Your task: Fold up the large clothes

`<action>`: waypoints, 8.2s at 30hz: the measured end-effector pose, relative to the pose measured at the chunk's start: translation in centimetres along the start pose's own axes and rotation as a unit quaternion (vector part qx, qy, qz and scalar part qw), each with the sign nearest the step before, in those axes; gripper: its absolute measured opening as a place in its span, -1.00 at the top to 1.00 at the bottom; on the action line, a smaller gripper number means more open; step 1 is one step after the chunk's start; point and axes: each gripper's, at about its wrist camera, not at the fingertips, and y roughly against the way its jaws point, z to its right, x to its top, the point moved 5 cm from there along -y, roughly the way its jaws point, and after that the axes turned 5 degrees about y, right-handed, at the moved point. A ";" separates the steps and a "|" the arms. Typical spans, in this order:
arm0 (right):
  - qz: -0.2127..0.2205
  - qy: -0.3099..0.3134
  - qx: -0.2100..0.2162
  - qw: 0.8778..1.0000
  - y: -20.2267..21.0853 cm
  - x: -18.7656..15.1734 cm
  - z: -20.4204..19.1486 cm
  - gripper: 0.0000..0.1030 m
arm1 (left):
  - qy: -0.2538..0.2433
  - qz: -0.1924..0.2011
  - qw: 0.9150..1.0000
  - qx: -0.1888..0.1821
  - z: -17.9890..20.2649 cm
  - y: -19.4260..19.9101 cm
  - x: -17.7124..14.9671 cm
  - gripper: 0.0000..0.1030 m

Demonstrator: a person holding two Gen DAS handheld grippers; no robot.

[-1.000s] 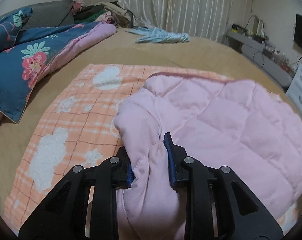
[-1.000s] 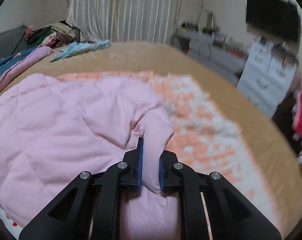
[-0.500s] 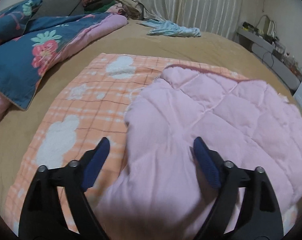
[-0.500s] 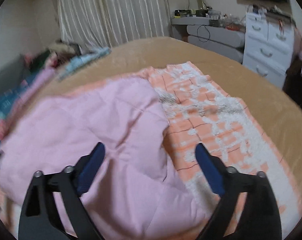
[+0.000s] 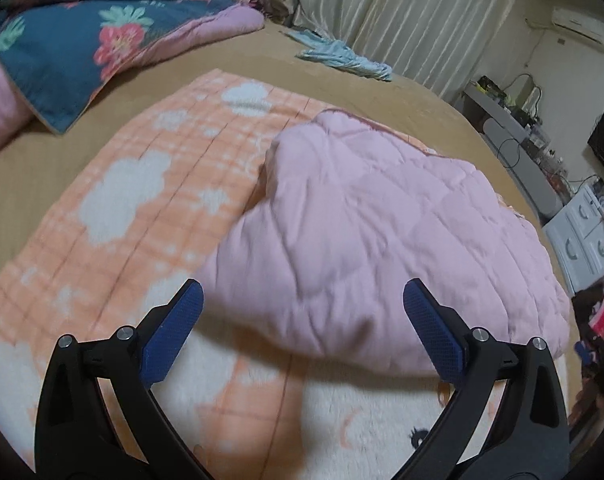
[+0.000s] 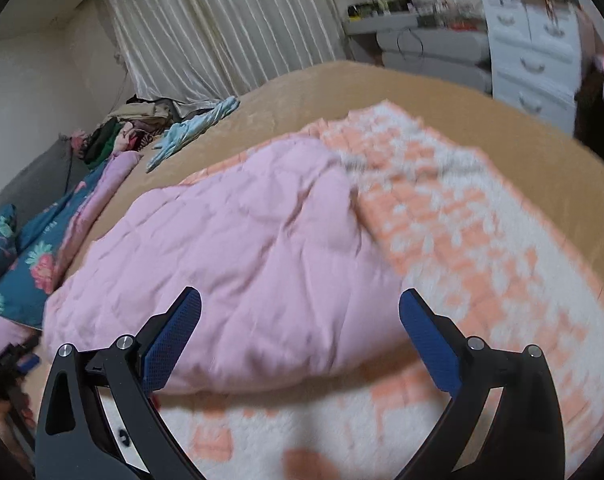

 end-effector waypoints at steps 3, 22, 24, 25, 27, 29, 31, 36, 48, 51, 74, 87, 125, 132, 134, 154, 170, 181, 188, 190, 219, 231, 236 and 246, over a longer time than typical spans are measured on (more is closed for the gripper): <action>-0.001 0.001 -0.005 1.000 0.4 -0.7 -0.1 -0.92 | 0.001 -0.002 1.000 0.007 -0.4 0.5 -1.2 -0.82; -0.027 -0.060 -0.008 0.998 -0.1 -4.0 0.7 -0.92 | 0.152 -0.076 0.982 -0.083 -0.5 -2.9 -4.9 -0.82; -0.033 -0.060 -0.005 0.998 -0.6 -4.0 0.7 -0.92 | 0.161 -0.070 0.981 -0.082 -0.3 -3.4 -4.3 -0.82; -0.037 -0.060 -0.004 0.998 -0.9 -4.0 0.7 -0.92 | 0.173 -0.071 0.979 -0.086 -0.3 -3.7 -4.0 -0.82; -0.040 -0.063 0.000 0.997 -1.4 -4.0 0.6 -0.92 | 0.196 -0.075 0.973 -0.094 -0.5 -4.6 -3.5 -0.82; -0.043 -0.072 0.011 0.996 -2.0 -4.0 0.4 -0.92 | 0.217 -0.078 0.968 -0.099 -0.6 -5.5 -3.0 -0.82; -0.045 -0.081 0.022 0.995 -2.7 -3.8 0.3 -0.92 | 0.231 -0.077 0.964 -0.103 -0.7 -6.5 -2.6 -0.82; -0.054 -0.096 0.040 0.993 -4.3 -3.5 -0.1 -0.92 | 0.247 -0.072 0.960 -0.108 -0.6 -8.2 -2.1 -0.84; -0.055 -0.162 0.091 0.981 -8.8 -2.8 1.5 -0.92 | 0.227 -0.048 0.967 -0.102 0.6 -10.1 -1.1 -0.84; -0.053 -0.173 0.108 0.978 -10.0 -2.4 1.8 -0.92 | 0.221 -0.046 0.969 -0.101 1.0 -10.1 -0.9 -0.84; 0.024 0.049 0.049 0.997 -5.2 0.3 -4.4 0.40 | 0.070 0.040 0.994 -0.068 6.8 -5.5 2.2 0.40; 0.079 0.134 0.049 0.987 3.1 -0.1 -7.5 0.47 | -0.021 0.076 0.995 -0.058 7.9 2.5 1.9 0.47; 0.003 0.038 0.046 0.998 11.7 -11.5 -3.9 0.39 | -0.073 0.033 0.996 -0.044 1.9 9.8 -8.9 0.39; -0.015 0.021 0.045 0.999 11.7 -12.9 -3.1 0.35 | -0.072 0.029 0.996 -0.045 0.9 9.9 -9.8 0.36; -0.020 0.014 0.045 0.999 11.6 -13.2 -2.7 0.32 | -0.071 0.025 0.996 -0.046 0.6 9.8 -10.1 0.35; -0.081 -0.080 0.020 0.993 9.9 -14.9 1.0 -0.75 | -0.041 -0.012 0.998 -0.056 -3.2 9.3 -12.1 -0.35; -0.013 0.023 -0.032 0.999 18.9 -15.1 -1.6 -0.92 | -0.061 -0.006 0.998 -0.020 -3.1 15.3 -13.1 -0.82; 0.029 0.113 0.004 0.993 23.2 -14.5 -7.6 -0.92 | -0.105 0.028 0.993 -0.046 1.0 19.5 -13.9 -0.82; 0.045 0.162 0.014 0.986 25.4 -15.7 -10.8 -0.92 | -0.117 0.039 0.991 -0.055 2.8 20.3 -14.8 -0.82; 0.046 0.170 0.019 0.984 25.7 -16.2 -11.5 -0.92 | -0.123 0.039 0.990 -0.058 3.2 20.4 -15.3 -0.82; 0.030 0.192 0.063 0.979 26.7 -22.5 -14.9 -0.92 | -0.176 0.039 0.981 -0.064 4.8 21.1 -20.9 -0.82; 0.028 0.194 0.062 0.979 26.6 -22.5 -14.9 -0.92 | -0.177 0.043 0.982 -0.057 4.7 21.2 -20.9 -0.82; 0.025 0.196 0.062 0.978 26.5 -22.7 -14.8 -0.92 | -0.177 0.043 0.981 -0.060 4.7 21.2 -20.9 -0.82; 0.027 0.198 0.061 0.978 26.6 -22.7 -14.8 -0.92 | -0.177 0.044 0.981 -0.062 4.8 21.3 -20.8 -0.82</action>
